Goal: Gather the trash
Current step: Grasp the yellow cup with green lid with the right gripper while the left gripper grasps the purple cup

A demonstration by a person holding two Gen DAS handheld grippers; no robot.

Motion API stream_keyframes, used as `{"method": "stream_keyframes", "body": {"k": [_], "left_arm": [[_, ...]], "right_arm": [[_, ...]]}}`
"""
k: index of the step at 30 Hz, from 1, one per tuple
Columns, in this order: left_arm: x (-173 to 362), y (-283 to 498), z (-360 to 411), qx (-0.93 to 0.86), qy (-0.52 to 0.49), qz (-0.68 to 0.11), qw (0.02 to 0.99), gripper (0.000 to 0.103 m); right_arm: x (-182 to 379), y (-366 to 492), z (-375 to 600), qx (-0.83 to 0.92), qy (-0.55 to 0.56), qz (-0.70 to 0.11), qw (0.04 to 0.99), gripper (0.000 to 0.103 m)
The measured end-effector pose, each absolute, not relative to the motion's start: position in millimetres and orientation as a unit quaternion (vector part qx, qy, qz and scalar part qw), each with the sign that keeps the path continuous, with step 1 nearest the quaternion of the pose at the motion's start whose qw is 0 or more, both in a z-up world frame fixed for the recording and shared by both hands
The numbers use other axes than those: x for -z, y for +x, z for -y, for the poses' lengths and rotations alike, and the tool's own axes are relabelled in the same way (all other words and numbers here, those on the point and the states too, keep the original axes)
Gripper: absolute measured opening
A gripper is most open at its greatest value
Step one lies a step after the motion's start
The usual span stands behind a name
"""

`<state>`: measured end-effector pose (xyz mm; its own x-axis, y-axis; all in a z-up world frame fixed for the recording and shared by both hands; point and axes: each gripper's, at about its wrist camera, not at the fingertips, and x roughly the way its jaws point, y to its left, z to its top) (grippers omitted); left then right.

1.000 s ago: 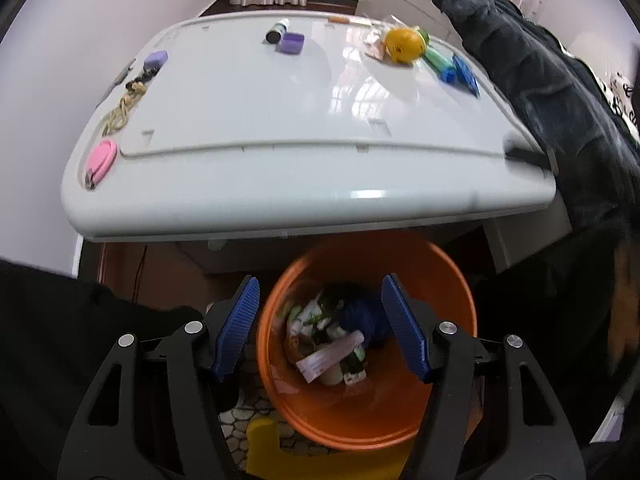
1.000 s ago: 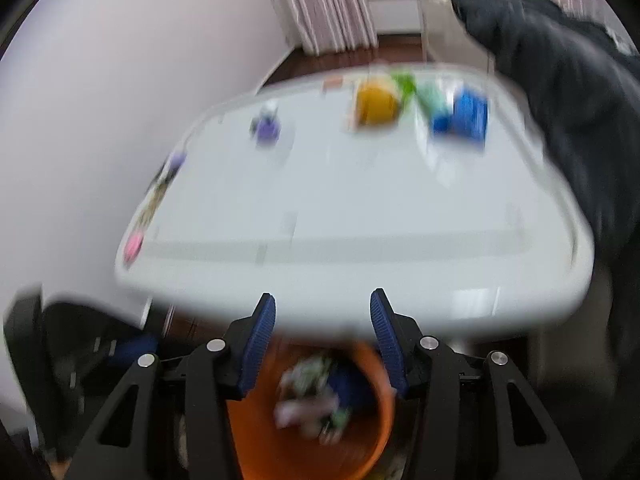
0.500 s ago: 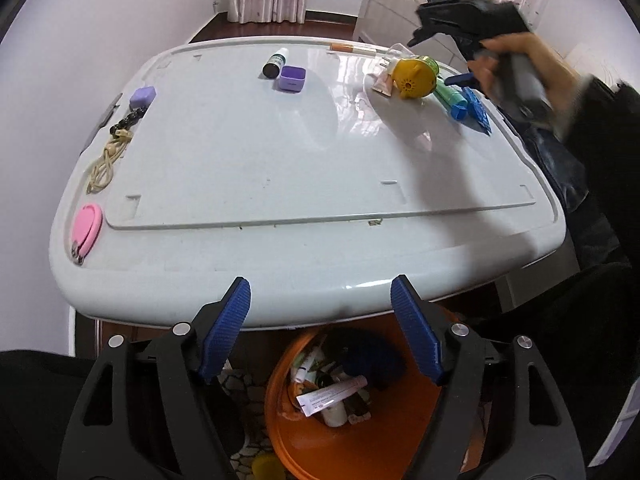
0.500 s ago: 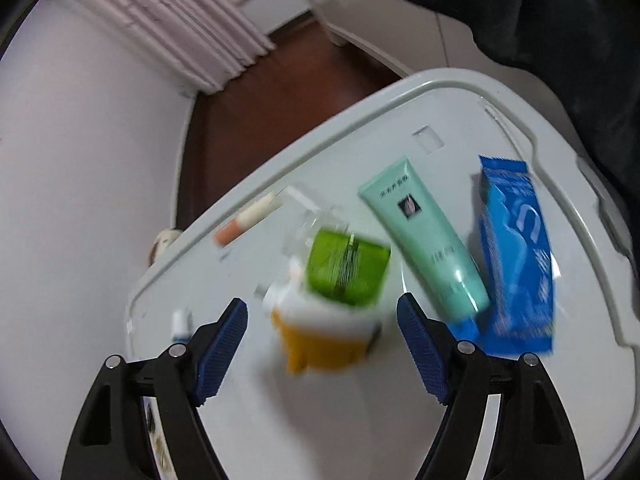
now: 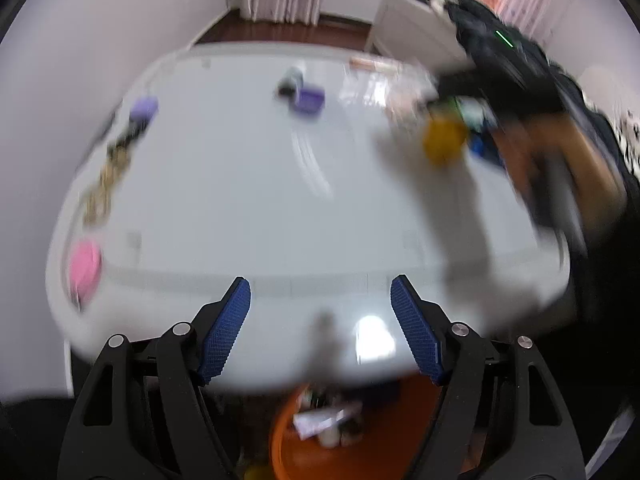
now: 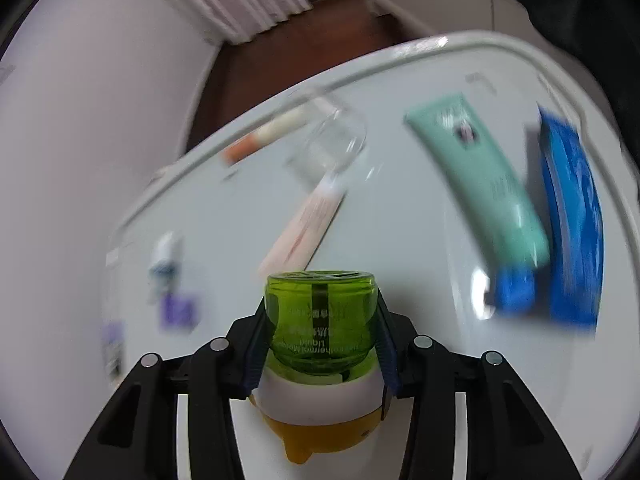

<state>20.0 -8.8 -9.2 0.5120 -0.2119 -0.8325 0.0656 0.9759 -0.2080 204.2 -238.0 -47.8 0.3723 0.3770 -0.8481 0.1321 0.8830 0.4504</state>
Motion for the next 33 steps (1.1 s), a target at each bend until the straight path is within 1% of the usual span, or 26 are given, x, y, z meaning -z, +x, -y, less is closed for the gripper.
{"method": "stream_keyframes", "body": {"k": [1,2,5,7,10,11,12,13,14,15,16,18,24,28,33], "left_arm": [[4,33,9,0.079,-0.071,-0.480,0.871,0.074],[0,50,10,0.077,-0.066,-0.474,0.875,0.080],[-2,106,19,0.066,-0.051,-0.451,0.889,0.080],[11,143,30,0.049,-0.031,-0.458,0.887,0.080],[37,182,43,0.034,-0.032,-0.473,0.880,0.080],[46,190,46,0.025,-0.027,-0.473,0.880,0.078],[54,197,47,0.014,-0.022,-0.476,0.879,0.072],[64,204,49,0.005,-0.022,-0.484,0.875,0.056],[64,204,51,-0.011,-0.009,-0.468,0.884,0.045],[65,207,55,-0.011,0.002,-0.461,0.887,0.041],[63,208,56,-0.006,0.000,-0.457,0.889,0.031],[62,211,53,0.018,-0.023,-0.456,0.890,0.031],[50,180,48,0.038,-0.026,-0.454,0.890,0.031],[26,123,35,0.065,-0.045,-0.458,0.886,0.031],[-5,33,25,0.084,-0.032,-0.446,0.890,0.031]], "right_arm": [[40,188,239,-0.092,0.235,-0.548,0.798,0.045],[31,172,239,-0.105,0.237,-0.539,0.802,0.045],[12,140,243,-0.123,0.227,-0.510,0.821,0.046],[4,125,248,-0.124,0.219,-0.491,0.834,0.046],[2,123,258,-0.122,0.212,-0.479,0.843,0.046],[3,122,261,-0.121,0.210,-0.478,0.844,0.046],[4,121,266,-0.118,0.209,-0.476,0.846,0.046],[3,124,268,-0.115,0.213,-0.476,0.845,0.046],[3,124,270,-0.113,0.217,-0.477,0.844,0.046],[4,125,272,-0.113,0.219,-0.478,0.843,0.046],[4,126,271,-0.111,0.220,-0.480,0.842,0.046],[3,126,270,-0.115,0.218,-0.481,0.841,0.046],[-6,114,251,-0.135,0.187,-0.472,0.851,0.046],[-8,98,244,-0.145,0.178,-0.472,0.851,0.046],[-14,44,234,-0.149,0.168,-0.463,0.857,0.046]]}}
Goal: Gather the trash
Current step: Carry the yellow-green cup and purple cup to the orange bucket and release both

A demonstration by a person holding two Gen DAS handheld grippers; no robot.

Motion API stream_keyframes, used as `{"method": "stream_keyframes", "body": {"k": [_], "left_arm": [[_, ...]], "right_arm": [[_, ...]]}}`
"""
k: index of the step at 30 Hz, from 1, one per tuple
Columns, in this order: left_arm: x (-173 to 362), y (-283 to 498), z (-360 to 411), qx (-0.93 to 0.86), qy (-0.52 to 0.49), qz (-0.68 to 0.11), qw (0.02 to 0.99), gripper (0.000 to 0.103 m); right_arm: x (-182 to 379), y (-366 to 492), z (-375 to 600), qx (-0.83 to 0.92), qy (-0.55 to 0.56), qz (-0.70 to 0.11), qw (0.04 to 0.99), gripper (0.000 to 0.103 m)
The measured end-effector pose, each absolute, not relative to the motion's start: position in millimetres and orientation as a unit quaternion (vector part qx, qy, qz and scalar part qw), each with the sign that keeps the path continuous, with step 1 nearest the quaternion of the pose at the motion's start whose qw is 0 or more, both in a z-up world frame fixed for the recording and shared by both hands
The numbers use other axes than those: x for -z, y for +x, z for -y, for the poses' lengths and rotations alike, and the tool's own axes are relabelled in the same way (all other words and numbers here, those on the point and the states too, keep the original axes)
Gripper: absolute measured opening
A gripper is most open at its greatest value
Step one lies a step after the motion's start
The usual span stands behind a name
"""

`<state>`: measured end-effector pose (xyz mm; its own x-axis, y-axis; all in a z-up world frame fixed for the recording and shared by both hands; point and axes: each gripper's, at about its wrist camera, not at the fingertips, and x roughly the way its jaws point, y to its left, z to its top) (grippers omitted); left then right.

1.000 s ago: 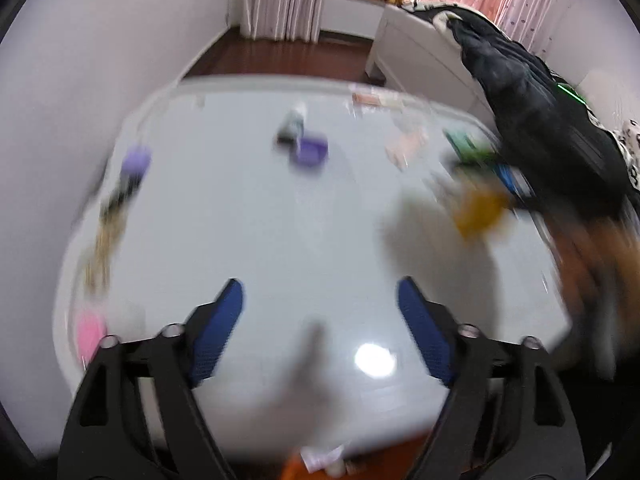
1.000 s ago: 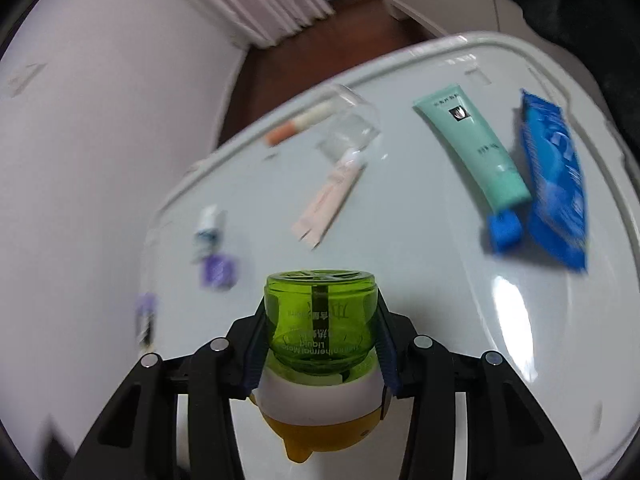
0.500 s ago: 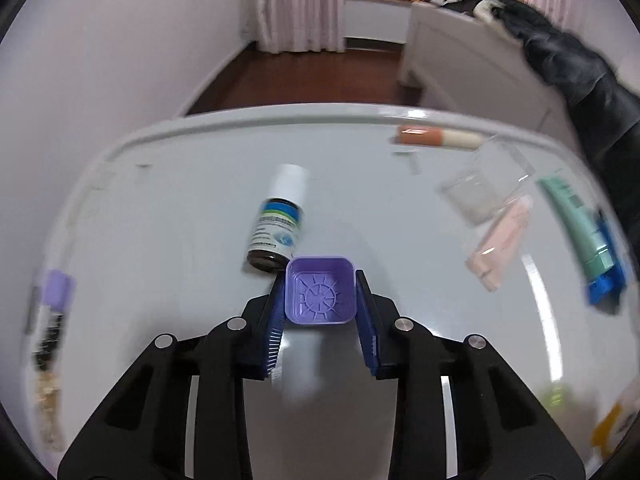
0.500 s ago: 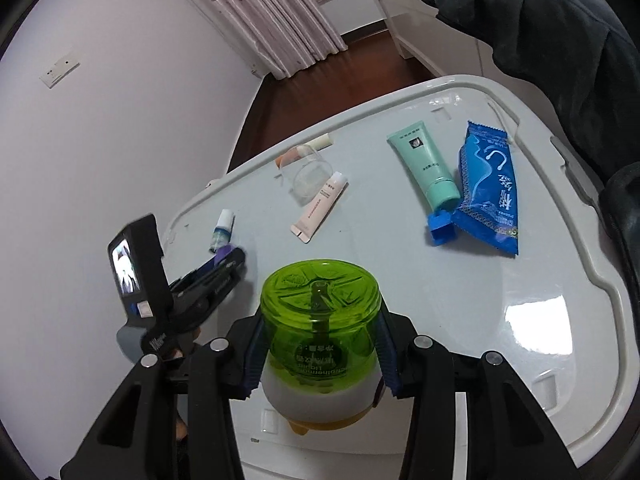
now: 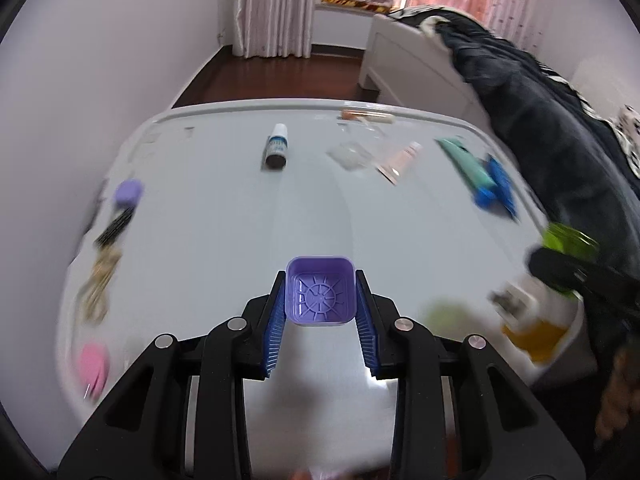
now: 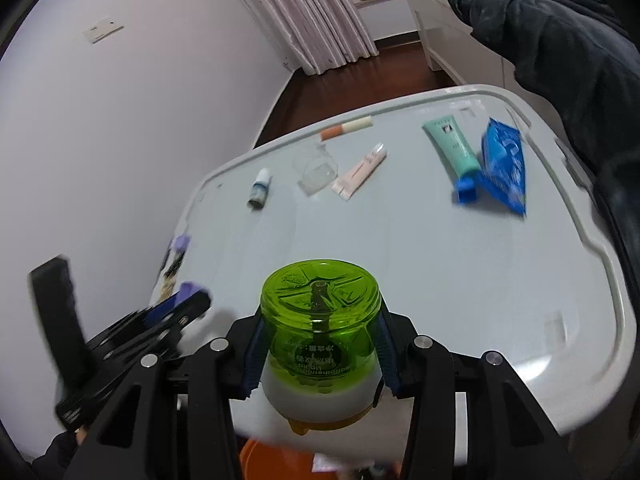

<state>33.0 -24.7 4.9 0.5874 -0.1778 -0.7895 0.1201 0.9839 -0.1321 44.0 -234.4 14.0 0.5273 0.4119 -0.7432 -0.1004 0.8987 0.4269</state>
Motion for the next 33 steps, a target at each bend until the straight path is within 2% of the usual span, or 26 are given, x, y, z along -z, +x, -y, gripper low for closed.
{"method": "stream_keyframes", "body": {"k": [4,9,25,27,28,29,33], "left_arm": [[-12,-33,21,0.091,-0.015,-0.453,0.887,0.031],[4,-97,28,0.115,0.005,-0.462,0.879,0.031],[32,-119,31,0.134,-0.018,-0.513,0.848,0.032],[34,-118,32,0.125,-0.011,-0.517,0.847,0.045],[34,-118,32,0.122,-0.010,-0.517,0.847,0.064],[34,-119,32,0.118,-0.010,-0.515,0.849,0.071],[33,-118,31,0.118,-0.012,-0.514,0.850,0.072]], "right_arm": [[-27,-14,219,-0.154,0.132,-0.450,0.869,0.046],[-31,-75,201,-0.165,0.092,-0.451,0.872,0.046],[0,-109,195,-0.151,0.094,-0.507,0.844,0.046],[7,-106,197,-0.149,0.101,-0.520,0.835,0.048],[9,-106,199,-0.149,0.107,-0.524,0.832,0.050],[12,-105,201,-0.146,0.112,-0.527,0.830,0.052],[7,-104,208,-0.141,0.120,-0.513,0.838,0.052]]}}
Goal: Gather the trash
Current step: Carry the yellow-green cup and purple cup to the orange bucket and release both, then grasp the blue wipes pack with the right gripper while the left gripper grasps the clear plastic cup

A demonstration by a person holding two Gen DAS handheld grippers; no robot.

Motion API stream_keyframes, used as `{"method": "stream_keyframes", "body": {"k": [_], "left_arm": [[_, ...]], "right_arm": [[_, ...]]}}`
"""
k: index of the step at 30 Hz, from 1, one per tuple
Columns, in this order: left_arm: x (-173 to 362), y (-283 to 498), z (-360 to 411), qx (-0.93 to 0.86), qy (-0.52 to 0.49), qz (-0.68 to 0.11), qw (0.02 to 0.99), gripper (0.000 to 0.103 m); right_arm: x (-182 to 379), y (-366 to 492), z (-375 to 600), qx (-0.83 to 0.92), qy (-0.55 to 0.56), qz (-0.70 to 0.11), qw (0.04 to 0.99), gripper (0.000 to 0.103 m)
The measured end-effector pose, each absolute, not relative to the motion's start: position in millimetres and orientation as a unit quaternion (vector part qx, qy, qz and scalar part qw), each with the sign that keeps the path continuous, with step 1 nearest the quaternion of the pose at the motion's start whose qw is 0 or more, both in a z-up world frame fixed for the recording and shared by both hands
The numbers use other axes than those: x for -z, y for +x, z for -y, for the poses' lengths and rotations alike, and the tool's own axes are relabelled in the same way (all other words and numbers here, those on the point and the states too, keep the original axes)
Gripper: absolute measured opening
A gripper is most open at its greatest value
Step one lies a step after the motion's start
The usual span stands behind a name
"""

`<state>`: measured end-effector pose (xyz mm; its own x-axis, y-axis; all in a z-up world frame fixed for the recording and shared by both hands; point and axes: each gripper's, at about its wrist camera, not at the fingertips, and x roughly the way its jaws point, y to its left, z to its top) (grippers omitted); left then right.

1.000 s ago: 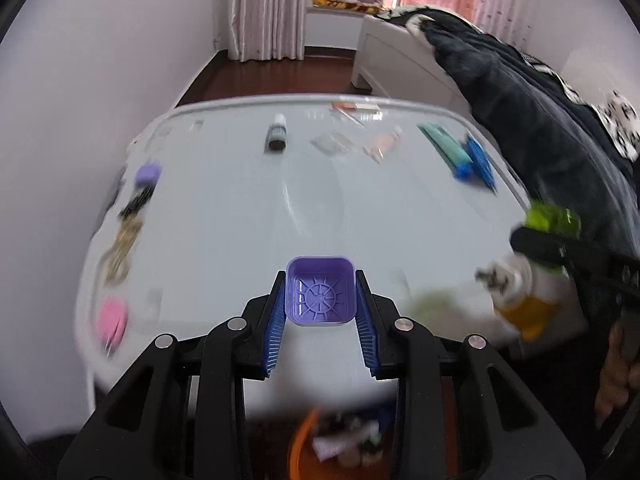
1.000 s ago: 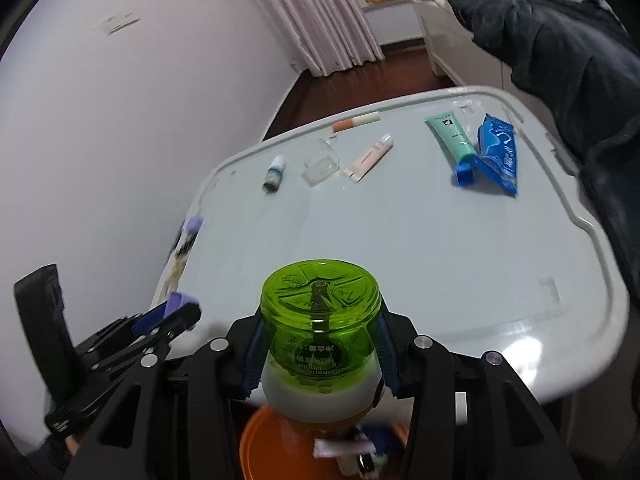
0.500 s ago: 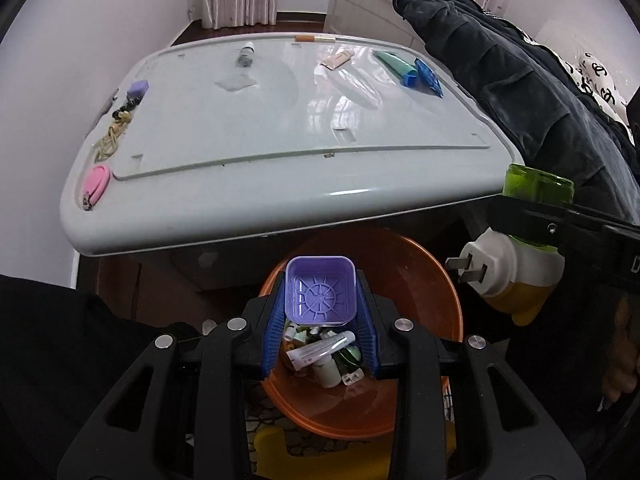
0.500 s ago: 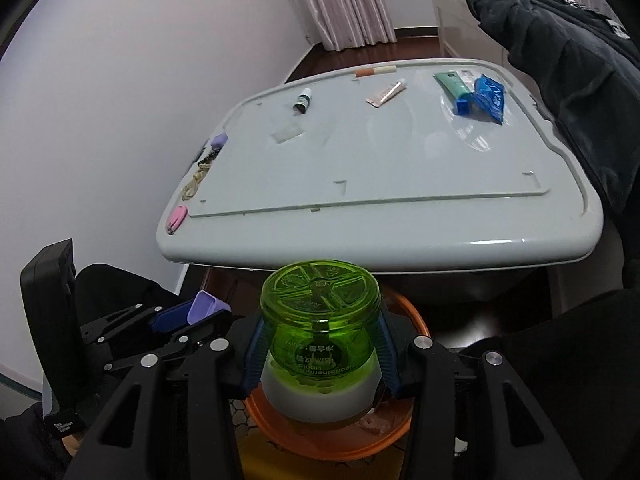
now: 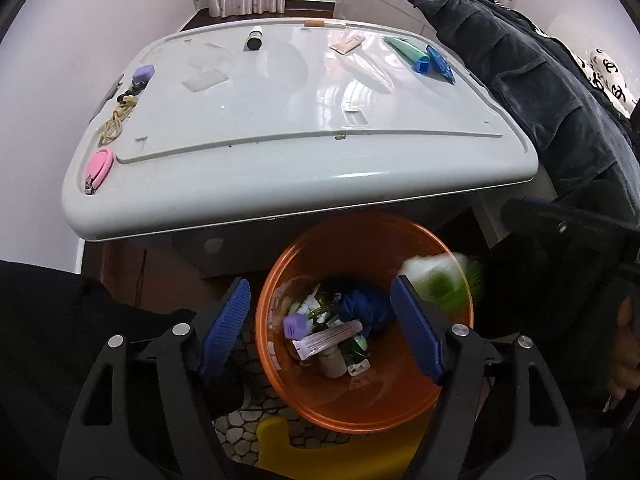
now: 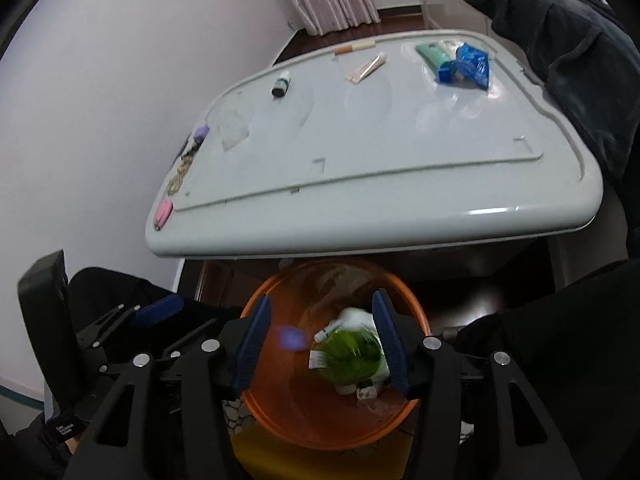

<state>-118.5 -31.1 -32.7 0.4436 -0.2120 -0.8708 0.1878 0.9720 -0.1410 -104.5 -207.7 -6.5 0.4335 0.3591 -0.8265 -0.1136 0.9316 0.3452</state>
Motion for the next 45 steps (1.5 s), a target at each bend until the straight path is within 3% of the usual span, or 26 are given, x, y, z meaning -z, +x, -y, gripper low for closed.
{"method": "stream_keyframes", "body": {"k": [8,11,21,25,28,33,36,42,45], "left_arm": [[23,-90,15,0.087,-0.020,-0.505,0.859,0.072],[13,-52,1,0.057,-0.024,-0.490,0.870,0.080],[36,114,-58,-0.074,-0.131,-0.499,0.854,0.080],[57,146,-54,-0.097,-0.116,-0.512,0.846,0.080],[57,150,-44,-0.117,-0.063,-0.494,0.859,0.058],[52,138,-44,-0.076,-0.070,-0.477,0.873,0.058],[32,116,-32,-0.067,-0.046,-0.455,0.887,0.058],[-14,37,13,0.039,-0.011,-0.429,0.902,0.058],[-10,14,29,0.073,0.014,-0.430,0.900,0.058]], "right_arm": [[2,-87,225,-0.131,0.120,-0.498,0.849,0.056],[-2,-72,234,-0.118,0.120,-0.492,0.854,0.058],[-8,-22,248,-0.119,0.129,-0.466,0.867,0.062],[7,-9,242,-0.133,0.125,-0.489,0.853,0.062],[13,-1,242,-0.134,0.122,-0.503,0.845,0.062],[2,37,270,-0.081,0.126,-0.489,0.860,0.063],[-6,74,294,-0.028,0.119,-0.469,0.875,0.075],[10,168,340,0.049,0.145,-0.484,0.862,0.075],[26,203,353,0.062,0.160,-0.507,0.845,0.072]]}}
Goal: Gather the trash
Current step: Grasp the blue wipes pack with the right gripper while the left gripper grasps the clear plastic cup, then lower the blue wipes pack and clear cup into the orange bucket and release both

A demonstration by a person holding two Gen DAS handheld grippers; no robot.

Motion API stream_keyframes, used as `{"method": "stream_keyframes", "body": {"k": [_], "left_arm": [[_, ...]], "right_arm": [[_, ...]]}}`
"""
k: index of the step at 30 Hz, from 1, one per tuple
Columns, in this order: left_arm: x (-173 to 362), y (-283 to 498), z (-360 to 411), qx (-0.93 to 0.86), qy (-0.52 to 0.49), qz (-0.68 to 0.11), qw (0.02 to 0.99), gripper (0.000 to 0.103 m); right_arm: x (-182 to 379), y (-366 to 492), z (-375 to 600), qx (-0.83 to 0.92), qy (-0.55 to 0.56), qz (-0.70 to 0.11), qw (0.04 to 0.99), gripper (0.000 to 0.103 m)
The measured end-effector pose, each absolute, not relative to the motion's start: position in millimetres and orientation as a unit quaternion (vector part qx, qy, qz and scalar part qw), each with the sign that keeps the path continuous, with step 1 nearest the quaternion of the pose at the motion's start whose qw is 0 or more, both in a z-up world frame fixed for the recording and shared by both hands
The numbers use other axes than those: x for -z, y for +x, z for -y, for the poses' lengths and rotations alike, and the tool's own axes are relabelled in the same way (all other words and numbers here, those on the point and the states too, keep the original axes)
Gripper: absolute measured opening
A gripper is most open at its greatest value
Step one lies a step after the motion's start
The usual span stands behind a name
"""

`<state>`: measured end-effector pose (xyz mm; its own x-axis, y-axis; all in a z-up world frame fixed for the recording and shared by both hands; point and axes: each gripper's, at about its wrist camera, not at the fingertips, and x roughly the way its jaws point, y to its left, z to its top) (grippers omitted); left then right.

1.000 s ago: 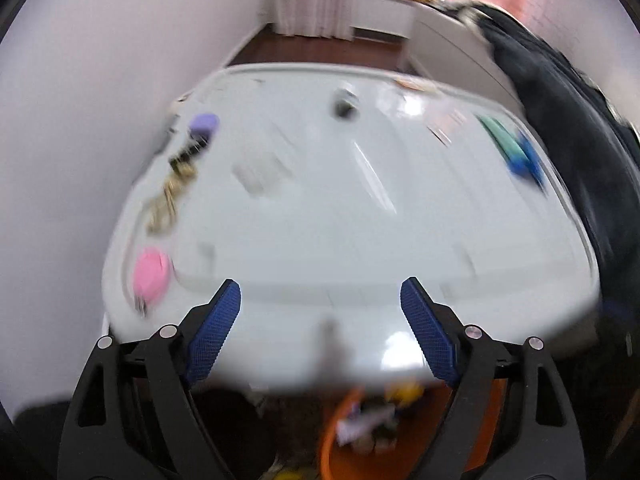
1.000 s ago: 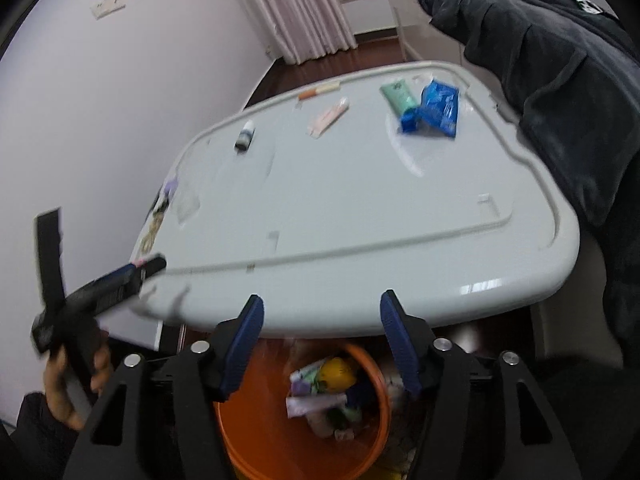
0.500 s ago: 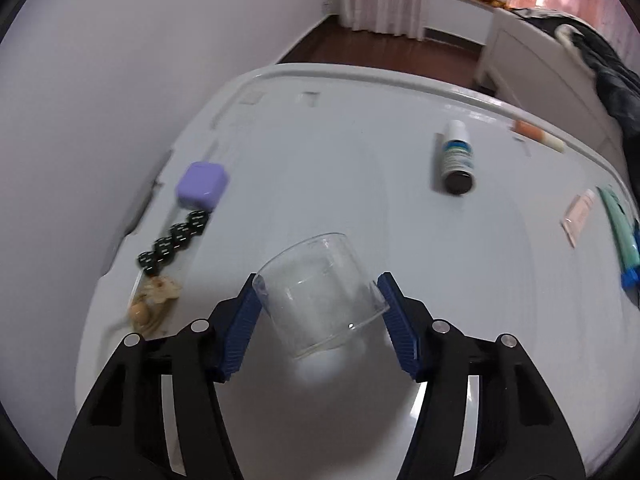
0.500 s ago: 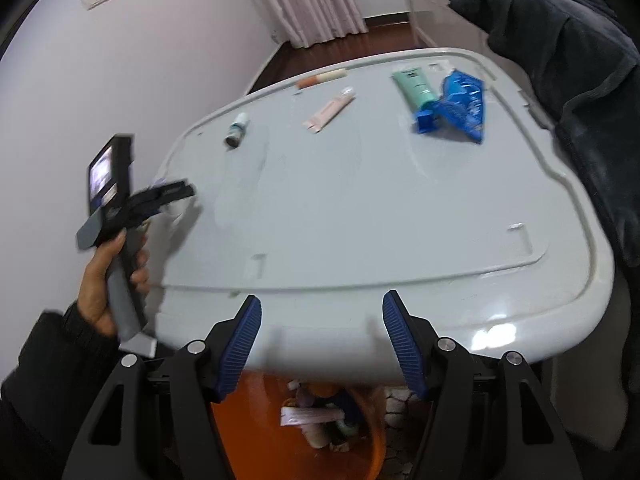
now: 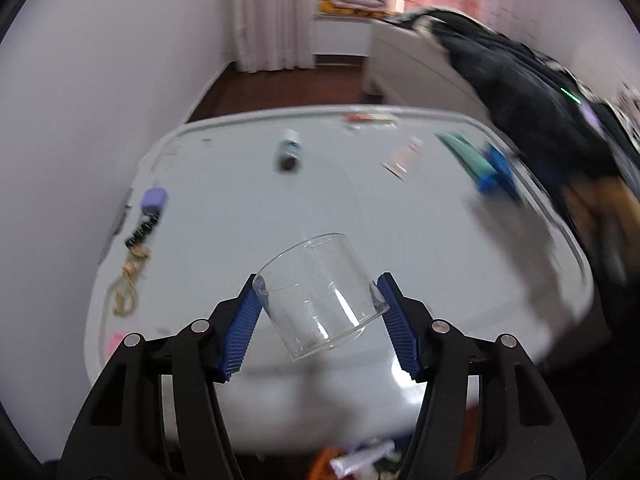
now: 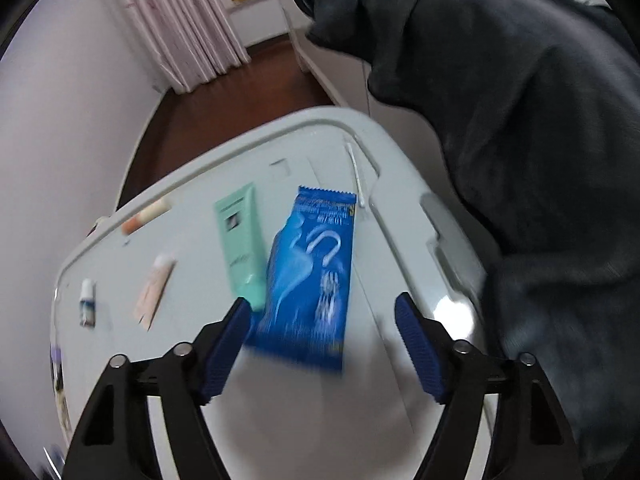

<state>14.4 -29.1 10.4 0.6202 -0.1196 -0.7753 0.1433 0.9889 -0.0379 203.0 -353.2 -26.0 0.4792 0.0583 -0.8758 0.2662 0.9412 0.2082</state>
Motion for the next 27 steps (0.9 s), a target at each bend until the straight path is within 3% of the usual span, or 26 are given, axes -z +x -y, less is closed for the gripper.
{"method": "stream_keyframes", "body": {"k": [5,6,8,9,10,19,27], "left_arm": [[14,-5,57,0.110,0.048,-0.438,0.891,0.058],[20,-6,58,0.113,0.051,-0.440,0.889,0.058],[26,-6,60,0.119,0.051,-0.447,0.885,0.058],[29,-5,59,0.121,0.049,-0.451,0.883,0.058],[32,-5,59,0.124,0.045,-0.455,0.881,0.058],[21,-24,46,0.121,0.002,-0.465,0.877,0.058],[2,-74,41,0.099,-0.006,-0.473,0.875,0.058]], "right_arm": [[53,246,355,0.077,0.153,-0.548,0.818,0.069],[51,250,349,0.086,0.129,-0.540,0.827,0.058],[46,252,331,0.093,0.072,-0.538,0.835,0.046],[42,250,326,0.110,0.057,-0.534,0.836,0.024],[39,247,323,0.111,0.051,-0.530,0.839,0.022],[-29,133,301,-0.016,0.123,-0.479,0.869,0.020],[-61,-42,231,-0.154,0.081,-0.467,0.867,0.021]]}}
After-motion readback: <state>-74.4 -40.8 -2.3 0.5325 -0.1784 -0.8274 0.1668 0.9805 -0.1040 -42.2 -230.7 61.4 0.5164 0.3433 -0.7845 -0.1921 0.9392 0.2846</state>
